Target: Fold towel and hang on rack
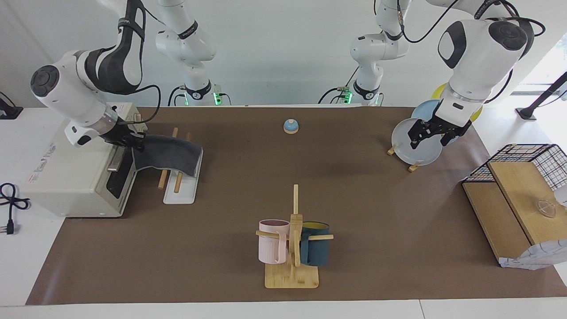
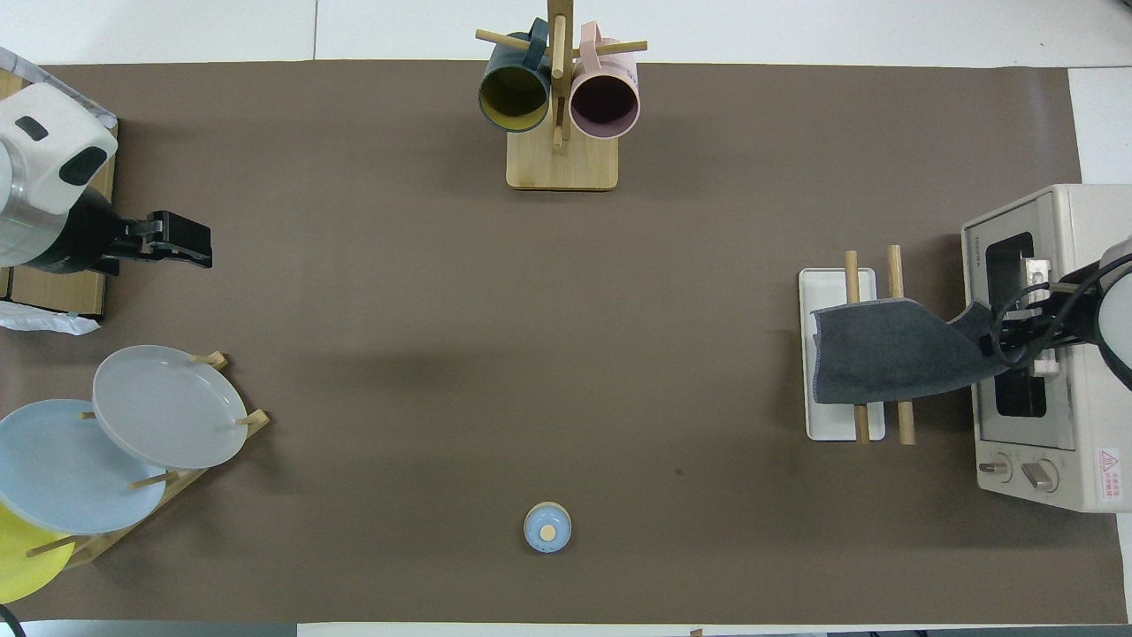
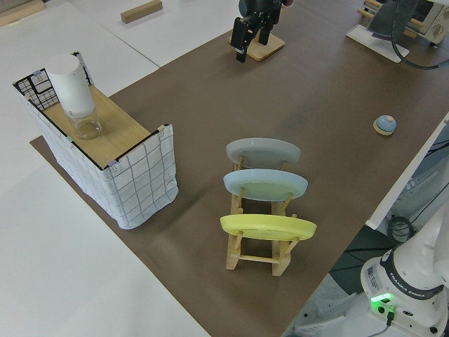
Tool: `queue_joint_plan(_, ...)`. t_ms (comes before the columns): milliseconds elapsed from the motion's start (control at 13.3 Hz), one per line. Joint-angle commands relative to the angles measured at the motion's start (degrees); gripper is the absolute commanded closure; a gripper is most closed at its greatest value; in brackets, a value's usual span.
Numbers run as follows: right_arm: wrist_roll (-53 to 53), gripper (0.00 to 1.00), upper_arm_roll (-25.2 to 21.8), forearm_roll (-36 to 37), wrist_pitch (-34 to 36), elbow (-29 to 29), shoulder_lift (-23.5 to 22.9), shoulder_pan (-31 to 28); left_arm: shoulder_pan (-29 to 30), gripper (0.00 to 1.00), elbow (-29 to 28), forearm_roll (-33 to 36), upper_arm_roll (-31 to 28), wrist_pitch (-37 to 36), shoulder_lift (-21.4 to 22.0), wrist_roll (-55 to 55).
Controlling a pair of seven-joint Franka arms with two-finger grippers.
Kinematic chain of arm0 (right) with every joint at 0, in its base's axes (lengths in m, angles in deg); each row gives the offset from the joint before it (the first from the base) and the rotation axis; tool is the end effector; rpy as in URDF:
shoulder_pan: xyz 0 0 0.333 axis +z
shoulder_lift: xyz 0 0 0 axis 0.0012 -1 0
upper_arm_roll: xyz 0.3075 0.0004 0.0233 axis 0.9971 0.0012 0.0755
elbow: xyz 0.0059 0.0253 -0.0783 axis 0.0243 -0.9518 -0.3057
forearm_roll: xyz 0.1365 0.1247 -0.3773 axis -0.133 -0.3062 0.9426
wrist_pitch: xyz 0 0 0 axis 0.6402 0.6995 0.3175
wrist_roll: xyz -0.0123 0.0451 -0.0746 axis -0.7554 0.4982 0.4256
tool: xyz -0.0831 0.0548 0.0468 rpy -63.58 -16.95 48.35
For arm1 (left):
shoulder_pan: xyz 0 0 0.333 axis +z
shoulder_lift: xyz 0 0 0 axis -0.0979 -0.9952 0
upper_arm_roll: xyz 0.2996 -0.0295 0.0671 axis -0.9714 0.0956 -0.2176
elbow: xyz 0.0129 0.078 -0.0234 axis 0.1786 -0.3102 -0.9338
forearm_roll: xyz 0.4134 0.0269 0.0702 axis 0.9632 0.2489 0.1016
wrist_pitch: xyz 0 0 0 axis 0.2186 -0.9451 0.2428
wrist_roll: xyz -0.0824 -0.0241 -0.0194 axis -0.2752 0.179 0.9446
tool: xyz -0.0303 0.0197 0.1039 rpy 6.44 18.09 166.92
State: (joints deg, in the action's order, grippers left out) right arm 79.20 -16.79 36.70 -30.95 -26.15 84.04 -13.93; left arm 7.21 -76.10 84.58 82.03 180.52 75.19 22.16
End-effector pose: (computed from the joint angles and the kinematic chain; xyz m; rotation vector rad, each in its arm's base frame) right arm 0.5482 -0.1164 0.4176 -2.9937 0.1367 0.3302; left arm 0.5946 -0.0744 0.5406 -3.1329 0.0235 0.0422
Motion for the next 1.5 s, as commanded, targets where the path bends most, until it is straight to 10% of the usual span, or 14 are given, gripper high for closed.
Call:
queue_joint_plan(0, -1.40, 1.00, 0.95, 1.08, -3.10, -4.46, 2.77, -1.08, -2.02, 0.00, -4.10, 1.13, -1.40, -0.73, 2.86, 0.81)
queue_joint_plan(375, 0.00, 0.95, 1.04, 1.08, -3.63, -3.94, 2.68, -0.29, -1.41, 0.00, -0.62, 1.13, -1.57, 2.62, 1.29, 1.68)
queue_joint_plan(599, 0.54, 0.00, 1.57, 0.99, -3.55, -2.98, 2.16, -0.20, -1.50, 0.00, 1.85, 1.13, -1.66, 0.25, 1.19, 1.59)
queue_joint_plan(1124, 0.53, 0.00, 1.83, 1.43, -2.06, 2.02, 0.49, -0.02, -2.03, 0.00, 2.30, 1.30, -3.24, -1.17, 1.19, 3.78)
queue_joint_plan(1423, 0.71, 0.00, 1.83, 6.00, 8.20, 14.56, -3.55, 4.27, -1.67, 0.00, 2.39, 1.21, -3.77, -1.34, 1.28, 4.41)
